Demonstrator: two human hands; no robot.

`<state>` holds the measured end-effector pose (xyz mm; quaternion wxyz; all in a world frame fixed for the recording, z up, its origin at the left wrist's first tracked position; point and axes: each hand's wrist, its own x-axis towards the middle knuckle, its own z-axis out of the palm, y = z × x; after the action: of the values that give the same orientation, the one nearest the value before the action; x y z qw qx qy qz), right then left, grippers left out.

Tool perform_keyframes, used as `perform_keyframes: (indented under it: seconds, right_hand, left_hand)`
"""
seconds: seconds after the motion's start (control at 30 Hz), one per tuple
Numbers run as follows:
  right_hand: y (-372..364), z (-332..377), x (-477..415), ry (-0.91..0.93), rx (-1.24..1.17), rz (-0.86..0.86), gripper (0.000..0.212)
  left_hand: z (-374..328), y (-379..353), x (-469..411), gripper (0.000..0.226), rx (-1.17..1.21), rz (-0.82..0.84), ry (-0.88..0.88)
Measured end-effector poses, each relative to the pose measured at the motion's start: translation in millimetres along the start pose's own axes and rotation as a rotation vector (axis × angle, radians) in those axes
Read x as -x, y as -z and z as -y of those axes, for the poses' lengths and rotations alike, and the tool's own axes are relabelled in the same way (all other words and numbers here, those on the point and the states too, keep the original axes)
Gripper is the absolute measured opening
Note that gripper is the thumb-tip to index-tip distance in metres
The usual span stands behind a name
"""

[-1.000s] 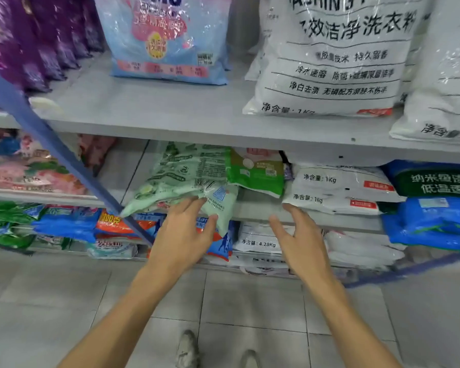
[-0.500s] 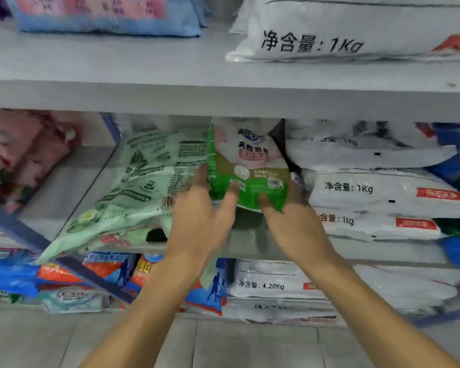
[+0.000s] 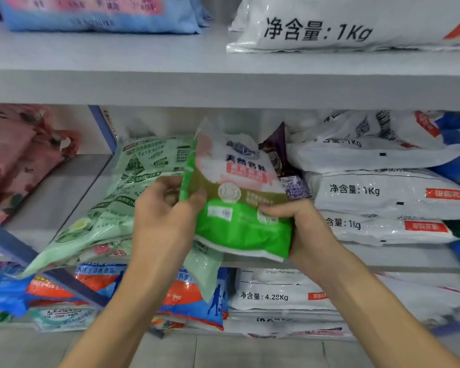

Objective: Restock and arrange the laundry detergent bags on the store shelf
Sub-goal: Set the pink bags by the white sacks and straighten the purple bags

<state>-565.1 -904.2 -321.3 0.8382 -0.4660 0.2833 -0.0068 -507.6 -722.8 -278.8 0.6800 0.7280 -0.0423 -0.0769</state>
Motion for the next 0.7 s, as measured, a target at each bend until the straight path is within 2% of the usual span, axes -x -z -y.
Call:
perform_keyframes:
  seconds: [0.1, 0.2, 0.33, 0.43, 0.53, 0.6, 0.7]
  right_hand:
    - [0.4, -4.4, 4.3, -0.016, -0.05, 0.077, 0.032]
    - [-2.8, -2.3, 7.1, -0.02, 0.042, 0.055, 0.019]
    - [-0.7, 3.5, 21.3, -0.135, 0.077, 0.085, 0.035]
    - [1.0, 0.6, 40.0, -0.128, 0.032, 0.144, 0.044]
    - [-2.4, -8.7, 66.7, -0.04, 0.083, 0.179, 0.067]
    - [-9.2, -11.5, 86.5, -0.007, 0.093, 0.176, 0.077]
    - [-25.7, -7.1, 110.2, -0.004, 0.017, 0.195, 0.071]
  left_hand:
    - [8.7, 19.7, 12.2, 0.025, -0.018, 0.09, 0.177]
    - [11.6, 22.9, 13.1, 0.034, -0.123, 0.189, 0.258]
    - [-7.0, 14.2, 15.4, 0.029, -0.071, 0.37, 0.383]
    - [-22.1, 12.3, 25.0, 0.03, 0.026, 0.446, 0.475]
    - [-20.9, 27.6, 46.0, 0.037, 0.139, 0.4, 0.503]
    - [-19.1, 38.4, 64.6, 0.04, 0.298, 0.36, 0.525]
    - [-20.2, 50.2, 84.9, 0.041, 0.39, 0.285, 0.522]
